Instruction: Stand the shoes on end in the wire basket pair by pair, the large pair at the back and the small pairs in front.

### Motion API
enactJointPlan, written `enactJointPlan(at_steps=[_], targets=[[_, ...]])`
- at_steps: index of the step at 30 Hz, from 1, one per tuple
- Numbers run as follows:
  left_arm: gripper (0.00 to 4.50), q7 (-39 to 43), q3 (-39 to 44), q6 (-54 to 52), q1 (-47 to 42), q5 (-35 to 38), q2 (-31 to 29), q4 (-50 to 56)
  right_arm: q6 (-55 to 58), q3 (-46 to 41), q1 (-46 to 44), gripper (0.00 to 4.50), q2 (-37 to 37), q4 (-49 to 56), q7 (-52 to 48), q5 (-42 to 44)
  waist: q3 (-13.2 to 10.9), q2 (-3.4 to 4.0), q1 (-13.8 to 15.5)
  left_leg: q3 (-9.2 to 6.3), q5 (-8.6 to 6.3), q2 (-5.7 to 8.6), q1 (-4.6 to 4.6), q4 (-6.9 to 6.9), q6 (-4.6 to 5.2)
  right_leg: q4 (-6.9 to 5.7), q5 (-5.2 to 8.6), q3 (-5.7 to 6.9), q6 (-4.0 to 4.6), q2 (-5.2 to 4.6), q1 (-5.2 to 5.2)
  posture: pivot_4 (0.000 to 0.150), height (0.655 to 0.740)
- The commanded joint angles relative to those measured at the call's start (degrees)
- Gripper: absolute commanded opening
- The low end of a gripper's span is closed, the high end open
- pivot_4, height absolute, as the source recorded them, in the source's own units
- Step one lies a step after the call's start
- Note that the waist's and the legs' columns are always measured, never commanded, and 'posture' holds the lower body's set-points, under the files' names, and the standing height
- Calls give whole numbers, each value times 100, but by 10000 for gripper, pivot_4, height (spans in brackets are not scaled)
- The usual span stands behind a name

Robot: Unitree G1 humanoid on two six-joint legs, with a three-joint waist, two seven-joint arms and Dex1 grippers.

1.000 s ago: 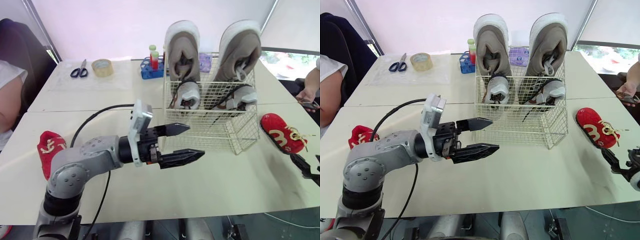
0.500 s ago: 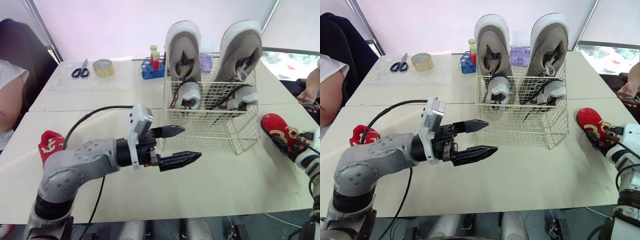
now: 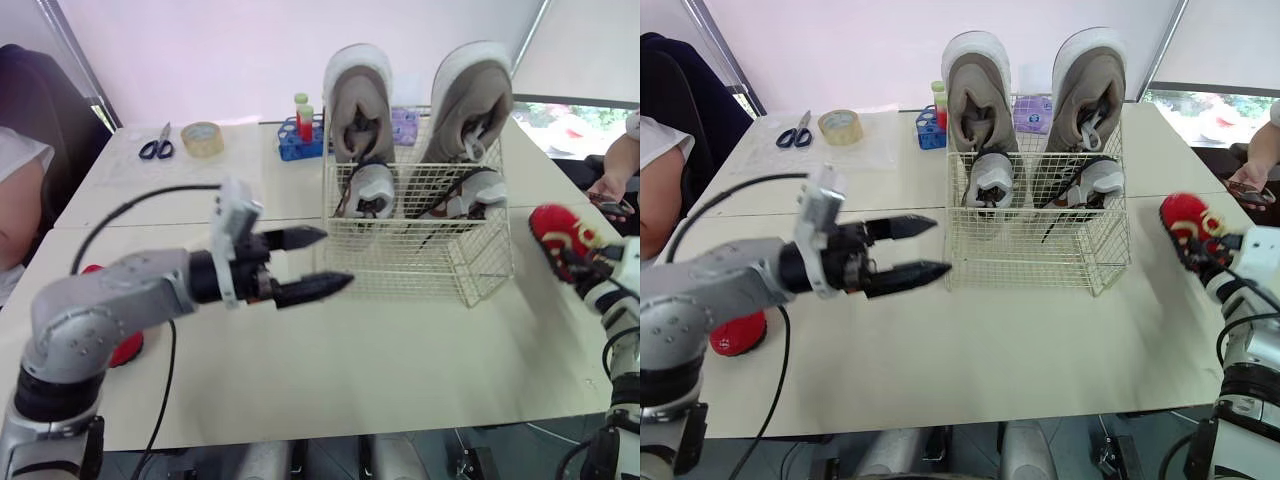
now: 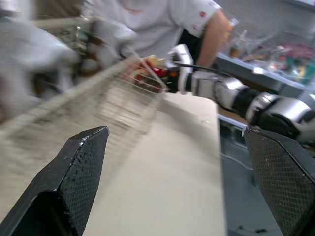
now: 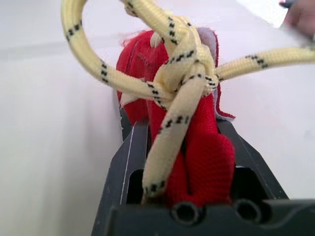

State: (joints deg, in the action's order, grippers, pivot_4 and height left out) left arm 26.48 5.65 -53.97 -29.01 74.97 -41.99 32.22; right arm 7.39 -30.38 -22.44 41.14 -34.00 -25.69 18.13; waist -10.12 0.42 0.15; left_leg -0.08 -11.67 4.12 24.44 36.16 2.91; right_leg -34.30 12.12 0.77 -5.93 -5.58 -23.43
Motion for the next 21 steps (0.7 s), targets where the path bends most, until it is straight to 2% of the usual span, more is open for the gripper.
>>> enactJointPlan(at_steps=[1, 6, 12, 16, 21], targets=[[45000, 546, 569, 106, -479, 160, -240, -827, -58, -193, -824, 12721, 340, 1470, 336, 279, -20, 21, -31, 0, 3, 0, 1, -2, 3, -2, 0, -1, 0, 1, -4, 1500, 7400], [45000, 919, 932, 152, -1652, -176, -542, -2394, -179, 373, -2441, 12721, 1035, 2077, -232, 298, -31, 21, -33, -2, 10, -1, 8, -19, 5, -14, 9, 3, -12, 5, -24, 1500, 7400], [45000, 941, 1426, -33, -3262, -10, -585, -4016, -866, 1555, -4740, 12721, 1303, 1629, -1711, 112, -55, -14, -92, -1, 8, 5, 18, -25, 7, 7, 9, 5, -16, 1, -26, 1500, 7400], [45000, 1216, 1382, -212, -3959, -150, -564, -4361, -847, 2230, -5222, 12721, 784, 1915, -2593, 284, -62, -47, -98, -1, 1, 6, 19, -26, 7, 11, 7, 4, -18, 0, -25, 1500, 7400], [45000, 1290, 1375, -416, -4427, -205, -425, -4448, -1060, 2627, -5264, 12721, 271, 2149, -2989, 161, -67, -53, -69, -2, -1, 7, 21, -22, -14, -10, -6, 2, -39, -2, -38, 1500, 7400]])
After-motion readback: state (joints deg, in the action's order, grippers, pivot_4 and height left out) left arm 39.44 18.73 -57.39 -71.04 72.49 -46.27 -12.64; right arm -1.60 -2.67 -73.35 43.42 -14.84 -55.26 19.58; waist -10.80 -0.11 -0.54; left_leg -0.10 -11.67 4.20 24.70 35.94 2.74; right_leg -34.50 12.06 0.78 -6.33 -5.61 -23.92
